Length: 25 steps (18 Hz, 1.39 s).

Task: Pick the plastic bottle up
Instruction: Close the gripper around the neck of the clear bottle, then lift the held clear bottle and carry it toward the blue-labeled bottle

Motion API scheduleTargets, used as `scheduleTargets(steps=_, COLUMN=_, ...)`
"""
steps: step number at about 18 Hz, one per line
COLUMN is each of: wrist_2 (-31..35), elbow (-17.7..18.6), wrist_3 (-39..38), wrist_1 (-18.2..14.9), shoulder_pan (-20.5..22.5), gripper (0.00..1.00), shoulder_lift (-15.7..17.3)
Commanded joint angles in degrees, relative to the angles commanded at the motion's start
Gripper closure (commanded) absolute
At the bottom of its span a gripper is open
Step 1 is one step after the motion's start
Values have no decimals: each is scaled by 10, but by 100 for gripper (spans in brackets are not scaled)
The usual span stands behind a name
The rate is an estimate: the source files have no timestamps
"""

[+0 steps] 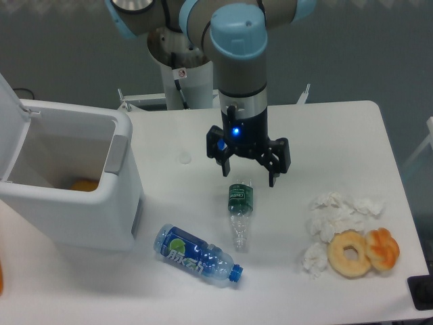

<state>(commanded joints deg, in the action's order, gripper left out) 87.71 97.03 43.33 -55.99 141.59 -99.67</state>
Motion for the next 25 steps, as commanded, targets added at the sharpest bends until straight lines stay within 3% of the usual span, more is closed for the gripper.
scheduleTargets(steps=5, wrist_2=-1, elbow=15, wrist_3=-37, wrist_1=0, shoulder_pan=1, gripper=0, shoulder_lift=-24)
scheduleTargets(steps=9, wrist_2=-3, elbow=-22, wrist_3=-82, wrist_1=3, shoulder_pan=1, gripper=0, shoulder_lift=-70)
scheduleTargets(steps=17, wrist_2=-42, elbow=-41, wrist_3=-84, wrist_1=16, shoulder_pan=0, gripper=0, shoulder_lift=-129)
scheduleTargets(steps=21, wrist_2=-49, elbow=-68, wrist_3=-86, wrist_1=16, shoulder_pan=0, gripper=0, shoulder_lift=-163)
scheduleTargets(steps=25, wrist_2=-49, elbow=-69, wrist_3=-82, wrist_1=16, shoulder_pan=4, gripper=0, shoulder_lift=-187)
